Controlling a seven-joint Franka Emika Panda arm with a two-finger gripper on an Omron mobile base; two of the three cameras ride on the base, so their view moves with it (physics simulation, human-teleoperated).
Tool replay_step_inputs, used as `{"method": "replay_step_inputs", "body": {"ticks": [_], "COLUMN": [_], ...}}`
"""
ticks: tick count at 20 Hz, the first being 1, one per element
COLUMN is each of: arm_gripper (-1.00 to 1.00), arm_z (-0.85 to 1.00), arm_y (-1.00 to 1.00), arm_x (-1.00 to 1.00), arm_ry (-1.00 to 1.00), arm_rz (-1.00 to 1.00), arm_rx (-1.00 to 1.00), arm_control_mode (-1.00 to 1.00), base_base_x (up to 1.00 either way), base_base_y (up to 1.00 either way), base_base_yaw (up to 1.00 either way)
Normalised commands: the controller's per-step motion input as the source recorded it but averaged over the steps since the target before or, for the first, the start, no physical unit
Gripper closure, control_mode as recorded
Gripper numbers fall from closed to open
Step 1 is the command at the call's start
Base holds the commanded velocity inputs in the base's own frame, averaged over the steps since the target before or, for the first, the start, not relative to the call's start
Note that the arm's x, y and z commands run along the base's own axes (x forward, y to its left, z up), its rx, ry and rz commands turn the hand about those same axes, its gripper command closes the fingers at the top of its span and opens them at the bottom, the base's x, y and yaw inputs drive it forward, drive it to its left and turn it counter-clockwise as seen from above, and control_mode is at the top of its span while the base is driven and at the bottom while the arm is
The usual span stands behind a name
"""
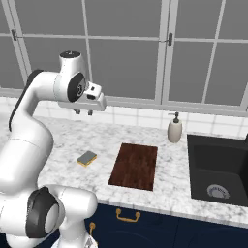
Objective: Pick up the sponge from the counter and clean the cutting board by briefly scrubbing or pressing down on the cutting board. Once finished, release the sponge.
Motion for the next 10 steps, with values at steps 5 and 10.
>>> {"method": "replay_step_inputs", "body": {"ticks": [5, 10], "arm_gripper": [-1.00, -1.00], "arm_z": [-0.12, -0.75], "arm_y": [0.13, 0.52], "arm_x": [-0.79, -0.59], "arm_ry": [0.00, 0.04], "arm_rz": [-0.03, -0.18], "arm_rx": [0.05, 0.06], "arm_control_mode": [-1.00, -1.00], "base_base_x": [0.00, 0.00], "base_base_y": [0.00, 0.00], "base_base_yaw": [0.00, 0.00]}}
